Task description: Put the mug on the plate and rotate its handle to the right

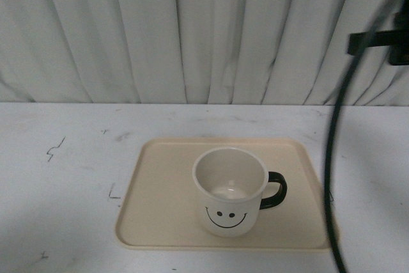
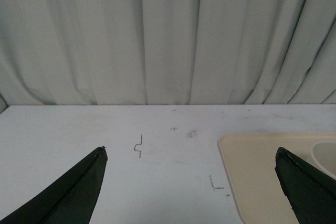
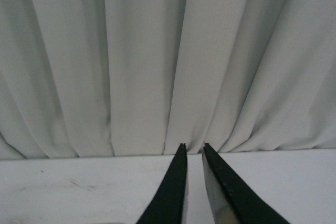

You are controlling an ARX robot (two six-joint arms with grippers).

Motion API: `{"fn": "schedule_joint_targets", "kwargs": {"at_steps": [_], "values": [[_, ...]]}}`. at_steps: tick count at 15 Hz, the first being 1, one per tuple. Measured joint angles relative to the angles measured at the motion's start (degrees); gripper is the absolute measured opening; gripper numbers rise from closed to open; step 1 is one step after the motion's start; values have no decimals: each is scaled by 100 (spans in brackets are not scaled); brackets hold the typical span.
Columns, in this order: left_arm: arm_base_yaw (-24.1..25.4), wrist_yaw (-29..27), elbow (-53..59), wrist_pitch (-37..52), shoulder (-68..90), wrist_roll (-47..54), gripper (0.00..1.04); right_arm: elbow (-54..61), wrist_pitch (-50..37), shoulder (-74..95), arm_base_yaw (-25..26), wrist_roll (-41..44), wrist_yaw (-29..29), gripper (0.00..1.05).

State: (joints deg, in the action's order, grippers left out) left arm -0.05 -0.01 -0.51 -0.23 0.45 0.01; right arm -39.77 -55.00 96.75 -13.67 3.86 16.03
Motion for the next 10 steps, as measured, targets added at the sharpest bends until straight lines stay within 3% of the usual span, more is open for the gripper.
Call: {"fn": "schedule_joint_targets", "kwargs": {"at_steps": [1, 2, 7, 8, 10], "values": [[0, 2, 0, 0, 0, 0, 98, 592, -485, -459, 68, -160, -155, 5], [0, 2, 0, 0, 0, 2, 98, 977, -619, -785, 101, -225, -328, 2], [0, 2, 0, 0, 0, 2, 98, 2518, -540, -2173, 636, -302, -826, 2], [0, 0, 0, 0, 0, 0, 98, 2785, -955, -2225, 675, -302, -922, 2], [0, 0, 0, 0, 0, 0, 98, 3226, -568, -2590, 824, -302, -1049, 2]]}}
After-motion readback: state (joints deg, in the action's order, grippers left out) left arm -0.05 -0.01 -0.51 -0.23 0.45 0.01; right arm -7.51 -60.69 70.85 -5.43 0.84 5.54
